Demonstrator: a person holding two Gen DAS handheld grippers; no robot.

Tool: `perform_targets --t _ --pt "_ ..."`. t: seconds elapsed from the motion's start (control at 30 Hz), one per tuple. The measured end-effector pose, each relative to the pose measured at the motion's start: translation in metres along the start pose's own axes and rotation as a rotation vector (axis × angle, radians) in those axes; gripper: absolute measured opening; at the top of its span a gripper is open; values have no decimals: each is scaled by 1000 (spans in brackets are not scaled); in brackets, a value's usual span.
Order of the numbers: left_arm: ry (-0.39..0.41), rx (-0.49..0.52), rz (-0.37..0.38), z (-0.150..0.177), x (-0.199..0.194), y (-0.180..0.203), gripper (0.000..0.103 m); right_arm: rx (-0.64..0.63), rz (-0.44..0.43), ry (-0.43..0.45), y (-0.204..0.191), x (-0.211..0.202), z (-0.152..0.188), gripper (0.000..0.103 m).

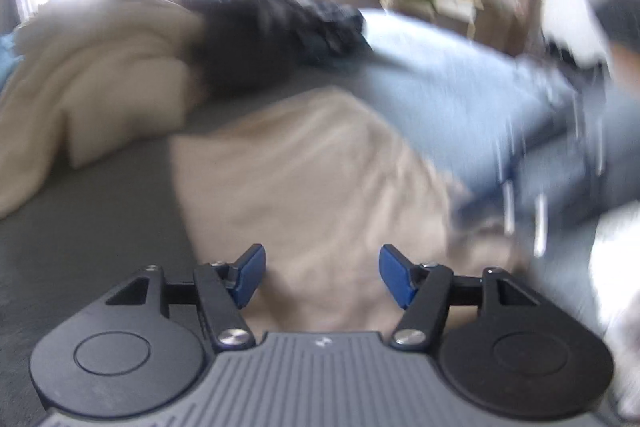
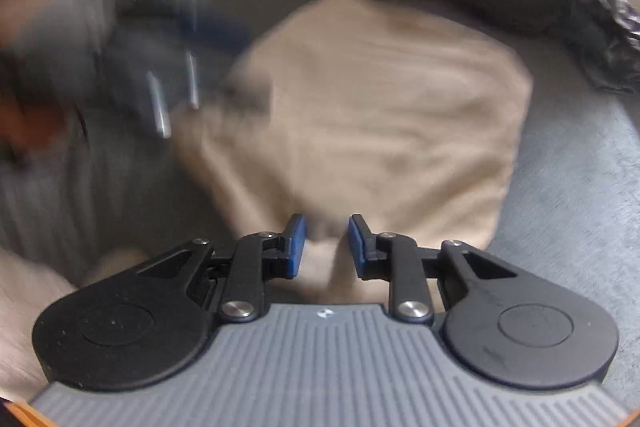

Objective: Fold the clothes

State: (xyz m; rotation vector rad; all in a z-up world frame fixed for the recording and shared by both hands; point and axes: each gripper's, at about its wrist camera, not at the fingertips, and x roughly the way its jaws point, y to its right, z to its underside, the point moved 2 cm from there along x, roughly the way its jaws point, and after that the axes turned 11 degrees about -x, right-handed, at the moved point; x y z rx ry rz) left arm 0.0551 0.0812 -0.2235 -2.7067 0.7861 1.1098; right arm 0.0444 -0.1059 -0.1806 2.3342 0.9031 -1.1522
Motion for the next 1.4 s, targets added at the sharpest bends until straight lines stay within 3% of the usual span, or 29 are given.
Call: perform_targets --t 0.1,0.3,0.43,0.53,0.6,0.7,0.8,1.03,1.17,1.3,1.4 --pt "14 66 -28 8 1 12 66 87 37 74 35 -6 -18 23" --pt "-3 39 -18 12 1 12 70 230 114 28 97 69 -22 23" --pt "-3 38 -6 18 -2 12 72 388 80 74 110 68 -26 23" --pt "-7 25 1 19 -2 12 73 383 95 140 114 56 -36 23" --pt "-9 17 3 19 -1 12 74 387 140 124 124 68 -40 23" --pt "-10 5 8 19 0 12 74 487 108 142 144 95 -35 21" --pt "-10 -6 14 21 -3 10 74 558 139 143 153 103 -44 21" --pt "-21 -58 41 6 -19 -4 72 518 140 247 135 64 -45 24" --pt "48 -169 71 -12 -51 -29 75 472 95 247 136 36 -24 25" --pt "47 -225 17 -34 -34 -38 78 439 39 225 133 10 -9 25" --pt "41 -264 -29 -50 -18 -43 78 441 -48 250 124 -1 -1 27"
